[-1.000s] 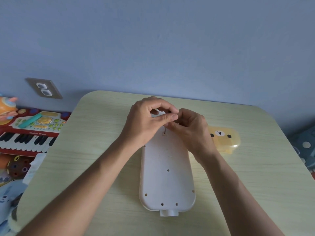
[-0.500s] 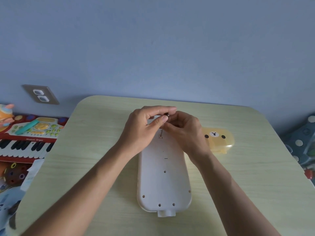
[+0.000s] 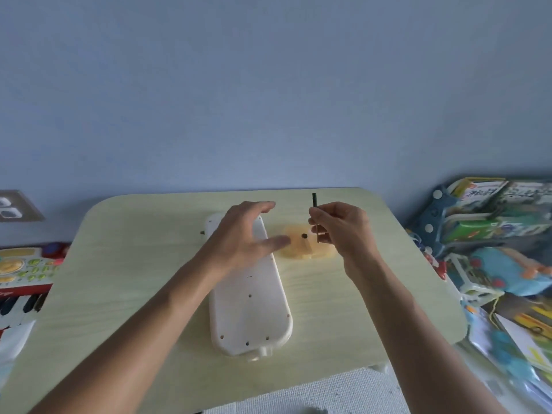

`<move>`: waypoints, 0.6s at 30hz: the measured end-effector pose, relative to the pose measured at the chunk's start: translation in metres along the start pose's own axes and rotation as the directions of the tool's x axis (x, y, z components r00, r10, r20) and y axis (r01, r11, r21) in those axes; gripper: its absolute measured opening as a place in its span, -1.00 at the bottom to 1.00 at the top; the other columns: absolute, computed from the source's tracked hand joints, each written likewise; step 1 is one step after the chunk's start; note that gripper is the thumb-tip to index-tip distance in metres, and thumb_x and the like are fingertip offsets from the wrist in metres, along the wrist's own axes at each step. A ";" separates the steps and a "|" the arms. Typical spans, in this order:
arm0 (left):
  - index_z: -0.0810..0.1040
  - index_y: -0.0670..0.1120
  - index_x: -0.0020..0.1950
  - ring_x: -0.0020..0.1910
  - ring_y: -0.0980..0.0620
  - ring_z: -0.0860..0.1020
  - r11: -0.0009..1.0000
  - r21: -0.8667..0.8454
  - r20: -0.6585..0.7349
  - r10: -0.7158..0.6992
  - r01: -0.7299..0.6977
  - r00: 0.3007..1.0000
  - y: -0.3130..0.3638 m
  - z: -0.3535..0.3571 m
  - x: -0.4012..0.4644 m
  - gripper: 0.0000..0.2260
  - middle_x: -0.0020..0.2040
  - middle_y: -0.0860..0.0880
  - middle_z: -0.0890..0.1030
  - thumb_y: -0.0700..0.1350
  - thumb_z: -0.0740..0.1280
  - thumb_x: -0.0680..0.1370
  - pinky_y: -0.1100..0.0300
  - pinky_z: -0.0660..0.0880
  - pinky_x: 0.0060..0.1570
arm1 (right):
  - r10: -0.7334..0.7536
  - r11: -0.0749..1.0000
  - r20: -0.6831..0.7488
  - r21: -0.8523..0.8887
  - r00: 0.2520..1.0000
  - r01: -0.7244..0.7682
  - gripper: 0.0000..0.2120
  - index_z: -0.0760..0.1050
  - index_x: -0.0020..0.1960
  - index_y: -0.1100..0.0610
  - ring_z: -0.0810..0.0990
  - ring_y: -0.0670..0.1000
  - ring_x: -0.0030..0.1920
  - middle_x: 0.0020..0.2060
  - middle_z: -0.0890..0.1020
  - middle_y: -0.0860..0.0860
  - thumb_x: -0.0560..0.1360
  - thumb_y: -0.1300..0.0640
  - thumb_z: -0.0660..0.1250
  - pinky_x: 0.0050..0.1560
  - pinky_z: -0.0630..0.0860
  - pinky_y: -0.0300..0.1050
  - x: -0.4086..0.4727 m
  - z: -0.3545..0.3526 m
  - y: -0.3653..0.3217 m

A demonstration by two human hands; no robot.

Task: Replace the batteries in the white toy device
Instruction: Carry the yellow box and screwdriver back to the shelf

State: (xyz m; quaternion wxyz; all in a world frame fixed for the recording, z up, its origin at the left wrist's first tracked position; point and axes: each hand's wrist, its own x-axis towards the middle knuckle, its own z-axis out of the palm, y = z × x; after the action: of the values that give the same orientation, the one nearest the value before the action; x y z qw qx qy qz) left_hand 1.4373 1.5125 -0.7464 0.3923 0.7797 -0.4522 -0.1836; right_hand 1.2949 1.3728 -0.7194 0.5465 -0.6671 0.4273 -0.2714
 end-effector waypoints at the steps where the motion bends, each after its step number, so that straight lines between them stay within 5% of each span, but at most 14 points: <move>1: 0.36 0.10 0.51 0.47 0.09 0.30 0.998 0.066 0.047 0.008 -0.011 0.999 0.004 0.004 0.002 -0.26 0.45 0.10 0.42 0.23 0.50 0.38 0.09 0.27 0.44 | 0.032 0.999 -0.041 -0.002 0.999 -0.032 -0.89 0.66 -0.10 0.21 0.64 0.02 -0.23 -0.22 0.71 0.13 0.51 0.15 0.46 -0.14 0.66 -0.05 0.002 -0.011 0.002; 4: 0.31 0.05 0.54 0.52 0.02 0.24 0.970 0.238 0.142 0.012 -0.046 0.990 0.009 0.018 0.010 -0.12 0.50 0.04 0.37 0.29 0.53 0.30 0.07 0.20 0.48 | 0.127 0.991 -0.116 -0.017 0.985 -0.130 -0.88 0.63 -0.13 0.23 0.63 0.08 -0.21 -0.19 0.66 0.16 0.49 0.16 0.48 -0.01 0.67 0.09 0.009 -0.033 0.015; 10: 0.24 0.05 0.56 0.52 -0.04 0.25 0.867 0.496 0.219 -0.063 -0.055 0.974 0.007 0.040 0.039 0.01 0.48 0.03 0.40 0.35 0.54 0.22 0.08 0.13 0.48 | 0.255 0.967 -0.107 0.031 0.961 -0.253 -0.84 0.61 -0.07 0.29 0.60 0.12 -0.23 -0.18 0.63 0.19 0.48 0.19 0.49 -0.09 0.65 0.05 0.033 -0.048 0.055; 18: 0.45 0.14 0.38 0.37 0.02 0.37 0.839 0.541 0.149 -0.030 -0.056 0.988 -0.001 0.052 0.048 -0.18 0.28 0.15 0.54 0.38 0.53 0.18 0.13 0.11 0.40 | 0.233 0.972 -0.081 0.027 0.969 -0.232 -0.86 0.60 -0.16 0.25 0.63 0.14 -0.28 -0.24 0.65 0.18 0.48 0.18 0.48 -0.20 0.67 0.02 0.052 -0.051 0.071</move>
State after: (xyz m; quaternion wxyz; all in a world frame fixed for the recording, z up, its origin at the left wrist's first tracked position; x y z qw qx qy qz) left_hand 1.4293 1.4489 -0.7763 0.1210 0.8395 -0.5195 -0.1040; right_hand 1.2590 1.2998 -0.7799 0.5621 -0.5957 0.5226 -0.2368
